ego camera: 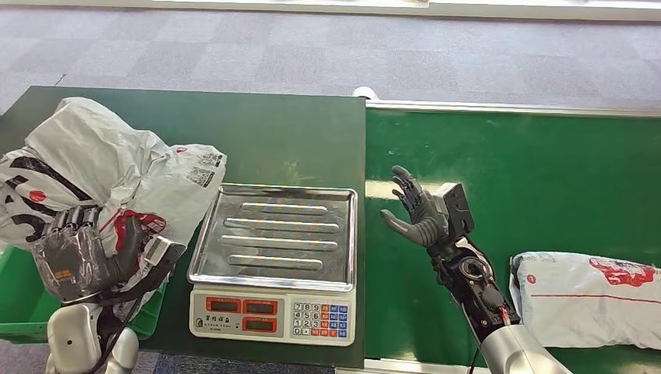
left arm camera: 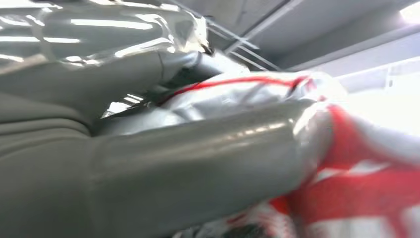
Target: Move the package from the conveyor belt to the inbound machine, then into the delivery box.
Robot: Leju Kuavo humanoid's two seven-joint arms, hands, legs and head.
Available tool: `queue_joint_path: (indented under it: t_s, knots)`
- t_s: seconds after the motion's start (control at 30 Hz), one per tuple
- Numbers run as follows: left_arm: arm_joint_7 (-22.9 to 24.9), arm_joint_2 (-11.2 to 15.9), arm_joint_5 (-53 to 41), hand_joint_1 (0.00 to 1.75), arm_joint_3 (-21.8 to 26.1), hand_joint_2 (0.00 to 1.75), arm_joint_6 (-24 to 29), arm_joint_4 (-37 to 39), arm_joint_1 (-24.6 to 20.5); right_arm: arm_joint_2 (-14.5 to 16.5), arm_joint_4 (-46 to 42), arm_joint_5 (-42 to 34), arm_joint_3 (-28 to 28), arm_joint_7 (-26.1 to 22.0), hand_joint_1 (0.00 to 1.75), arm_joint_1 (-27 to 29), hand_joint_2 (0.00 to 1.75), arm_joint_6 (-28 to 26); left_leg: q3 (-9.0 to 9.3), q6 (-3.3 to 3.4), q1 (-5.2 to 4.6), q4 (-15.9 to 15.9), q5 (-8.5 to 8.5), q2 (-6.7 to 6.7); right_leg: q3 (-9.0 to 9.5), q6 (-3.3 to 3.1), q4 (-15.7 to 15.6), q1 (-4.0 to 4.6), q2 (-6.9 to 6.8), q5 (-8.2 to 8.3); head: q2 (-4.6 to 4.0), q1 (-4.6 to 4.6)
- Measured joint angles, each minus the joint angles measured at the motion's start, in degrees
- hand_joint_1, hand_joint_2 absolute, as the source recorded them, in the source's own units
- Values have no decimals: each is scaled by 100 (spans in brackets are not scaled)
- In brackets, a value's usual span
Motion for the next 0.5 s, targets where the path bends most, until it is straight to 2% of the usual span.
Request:
queue_joint_path:
  t_s: [0.07, 0.1, 0.13, 0.23, 0.27, 0.3, 0.37, 0.5]
  knots:
    - [-142, -19, 84, 0, -1, 0, 1, -65, -7, -1, 0, 1, -2, 0, 0, 2, 175, -9, 0, 0, 0, 0, 0, 1, -1, 0, 0, 0, 0, 0, 0, 0]
    - [-375, -63, 247, 0, 28, 0, 1, -97, -24, -2, 0, 3, -3, 0, 0, 4, 175, -19, 0, 0, 0, 0, 0, 1, -1, 0, 0, 0, 0, 0, 0, -1]
    - [-793, -159, 511, 0, 114, 0, 1, -123, -62, -3, -1, 7, -5, 0, 0, 10, 175, -29, -1, 0, 0, 0, 0, 0, 0, 0, 0, 0, -1, 0, 0, -1]
    - [-2760, -618, 1581, 0, 759, 0, 1, -152, -274, -2, -2, 26, -10, 1, 0, 35, 175, -49, -3, 0, 0, 0, 0, 1, 3, 0, 0, 0, -1, 1, 0, 2]
    - [-3281, -752, 1879, 0, 1012, 0, 1, -165, -341, 0, -3, 32, -10, 2, 0, 47, 175, -52, -2, 0, 0, 0, 0, 3, 2, 0, 0, 0, 1, 2, 0, 3]
    - [-3602, -862, 2108, 0, 1225, 0, 1, -184, -396, 2, -3, 36, -10, 2, 0, 60, 175, -55, -2, 0, -1, 0, 0, 5, 0, 0, 0, -1, 2, 2, 0, 1]
    - [-3820, -1012, 2362, 0, 1546, 0, 1, -226, -473, 4, -4, 41, -11, 2, 0, 81, 175, -58, -1, 0, 0, 1, 0, 5, -1, 0, 0, -1, 2, 3, 0, 1]
    - [-3858, -1170, 2507, 0, 1851, 0, 1, -265, -521, 6, -5, 55, -15, 0, 0, 90, 175, -62, -1, 0, 0, 0, 0, 3, -2, 0, 0, 0, 1, 3, 0, 0]
